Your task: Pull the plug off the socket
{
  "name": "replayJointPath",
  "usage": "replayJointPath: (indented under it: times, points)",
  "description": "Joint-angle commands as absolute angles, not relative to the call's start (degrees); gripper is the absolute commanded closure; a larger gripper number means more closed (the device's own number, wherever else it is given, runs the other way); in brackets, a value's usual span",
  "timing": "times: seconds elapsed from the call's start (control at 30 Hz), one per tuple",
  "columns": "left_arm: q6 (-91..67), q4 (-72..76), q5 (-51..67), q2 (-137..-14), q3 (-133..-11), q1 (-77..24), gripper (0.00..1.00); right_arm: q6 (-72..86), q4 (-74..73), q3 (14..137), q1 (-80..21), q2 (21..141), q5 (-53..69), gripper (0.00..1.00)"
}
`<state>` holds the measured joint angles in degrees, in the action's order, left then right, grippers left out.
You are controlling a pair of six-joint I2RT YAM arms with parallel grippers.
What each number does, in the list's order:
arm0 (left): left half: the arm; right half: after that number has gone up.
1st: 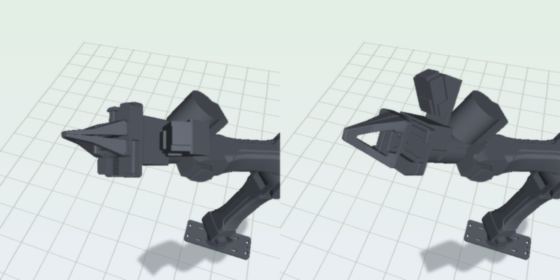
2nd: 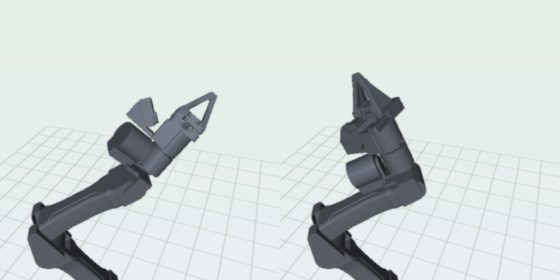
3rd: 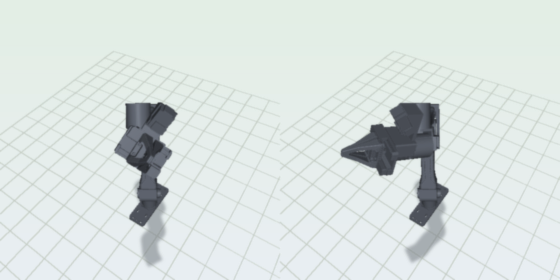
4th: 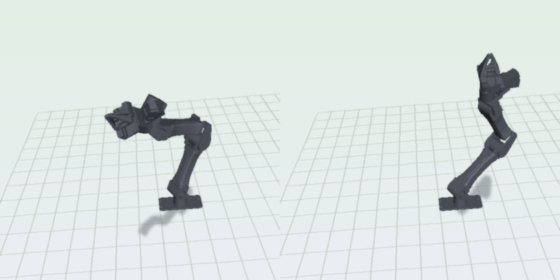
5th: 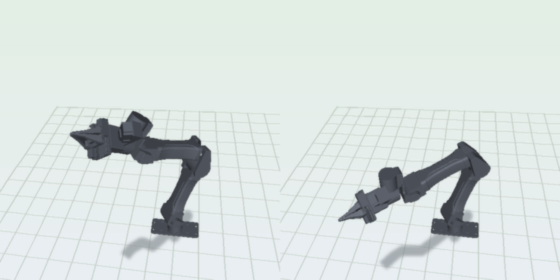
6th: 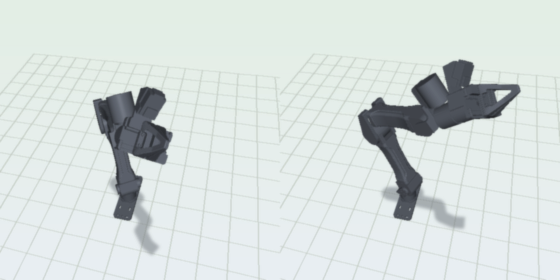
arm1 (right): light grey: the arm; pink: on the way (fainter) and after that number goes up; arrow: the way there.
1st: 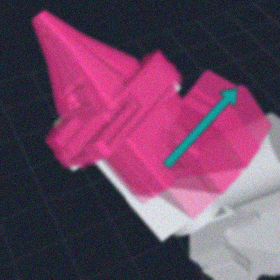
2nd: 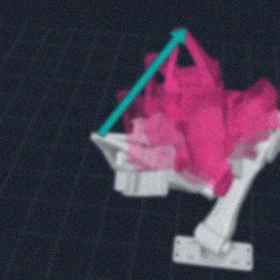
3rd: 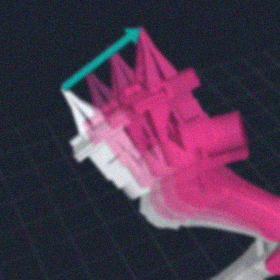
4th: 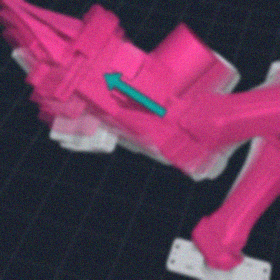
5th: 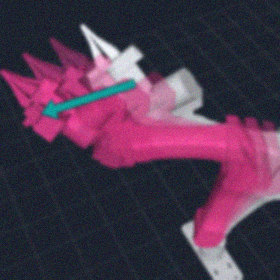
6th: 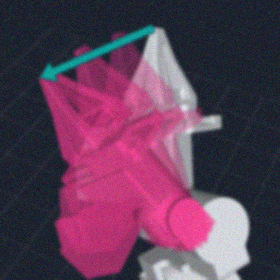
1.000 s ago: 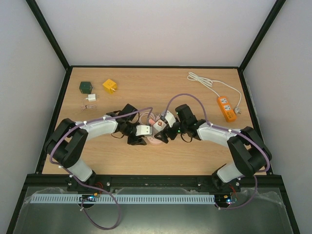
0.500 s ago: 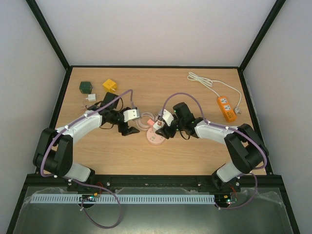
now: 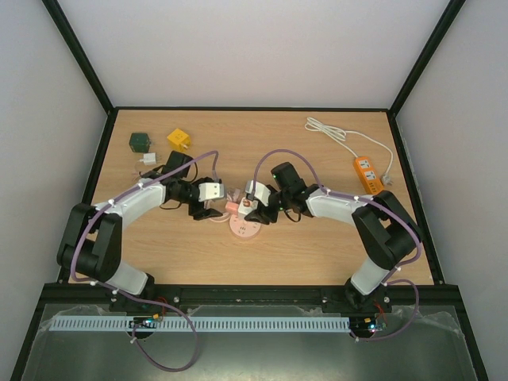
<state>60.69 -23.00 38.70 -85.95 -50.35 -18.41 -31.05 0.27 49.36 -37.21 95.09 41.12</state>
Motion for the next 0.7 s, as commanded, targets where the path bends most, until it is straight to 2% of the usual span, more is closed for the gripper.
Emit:
replayJointPath:
  times: [0.0,0.17,0.5,0.67]
  points:
    - [64.71,-23.87,40.64,-88.61,-50.98,-20.34,0.26,-35.39,-2.78,51.16,-37.79,96.26,43.73,0.69]
    - [63.47,-21.13,39.18,-89.92,-50.66,-22.37,0.31,-37.13,-4.86,52.21,-37.79,96.53,44.75,0.76]
    - [64.83,-22.28,37.99,-90.64,-50.66,-21.6,0.67,-39.58,-7.32,51.64,-37.79,95.6,44.02,0.89]
    - [68.03,-25.43,37.31,-89.3,-50.7,-18.97,0.78,-41.23,-9.84,51.47,-37.71,95.38,43.46,0.95]
